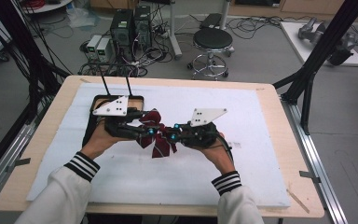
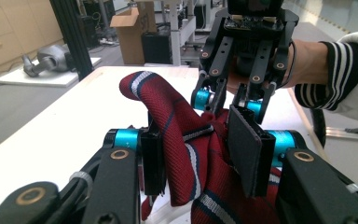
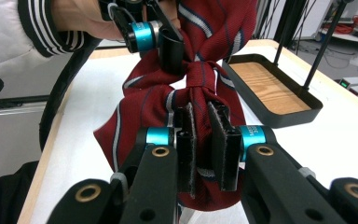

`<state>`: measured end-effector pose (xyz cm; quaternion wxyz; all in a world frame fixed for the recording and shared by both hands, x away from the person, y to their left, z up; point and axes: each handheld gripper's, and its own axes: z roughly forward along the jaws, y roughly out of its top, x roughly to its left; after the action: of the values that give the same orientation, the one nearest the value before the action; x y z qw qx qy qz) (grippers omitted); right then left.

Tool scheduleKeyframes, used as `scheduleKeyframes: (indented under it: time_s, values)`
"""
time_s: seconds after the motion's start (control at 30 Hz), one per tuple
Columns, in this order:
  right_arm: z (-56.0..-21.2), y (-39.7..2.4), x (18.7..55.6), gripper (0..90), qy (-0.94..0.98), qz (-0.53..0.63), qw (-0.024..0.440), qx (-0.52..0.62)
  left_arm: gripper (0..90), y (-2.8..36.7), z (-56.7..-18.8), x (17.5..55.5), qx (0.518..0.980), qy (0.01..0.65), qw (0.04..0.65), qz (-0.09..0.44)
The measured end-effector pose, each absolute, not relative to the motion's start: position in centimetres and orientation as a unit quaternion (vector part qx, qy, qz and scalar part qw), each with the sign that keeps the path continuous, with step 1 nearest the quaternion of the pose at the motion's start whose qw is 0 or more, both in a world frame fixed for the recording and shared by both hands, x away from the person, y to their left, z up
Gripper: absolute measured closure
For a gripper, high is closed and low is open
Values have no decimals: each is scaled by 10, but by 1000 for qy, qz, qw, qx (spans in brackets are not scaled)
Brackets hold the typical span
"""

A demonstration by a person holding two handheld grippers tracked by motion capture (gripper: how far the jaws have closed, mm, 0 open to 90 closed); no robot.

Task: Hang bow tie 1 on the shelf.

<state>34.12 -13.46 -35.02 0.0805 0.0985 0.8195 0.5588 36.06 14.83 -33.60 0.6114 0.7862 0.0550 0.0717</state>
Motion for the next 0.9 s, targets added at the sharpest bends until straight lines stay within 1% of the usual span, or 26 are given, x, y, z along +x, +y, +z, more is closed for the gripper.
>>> scheduleKeyframes:
  time_s: [0.1, 0.17, 0.5, 0.8, 0.87, 0.9]
  values:
    - [-349, -135, 341, 820, 818, 560, 84, 100, 590, 147, -337, 360, 791, 62, 606, 64]
    - [-349, -135, 341, 821, 817, 561, 87, 99, 639, 147, -337, 360, 795, 62, 601, 63]
    - [-347, -134, 341, 824, 816, 560, 95, 102, 764, 149, -336, 360, 794, 72, 602, 51]
    - [-346, -134, 341, 822, 812, 566, 96, 103, 779, 149, -335, 358, 789, 72, 607, 59]
    - [-346, -134, 341, 809, 812, 567, 97, 102, 780, 149, -335, 358, 789, 72, 607, 60]
    - [-346, -134, 341, 784, 811, 567, 97, 102, 780, 149, -335, 358, 789, 74, 607, 61]
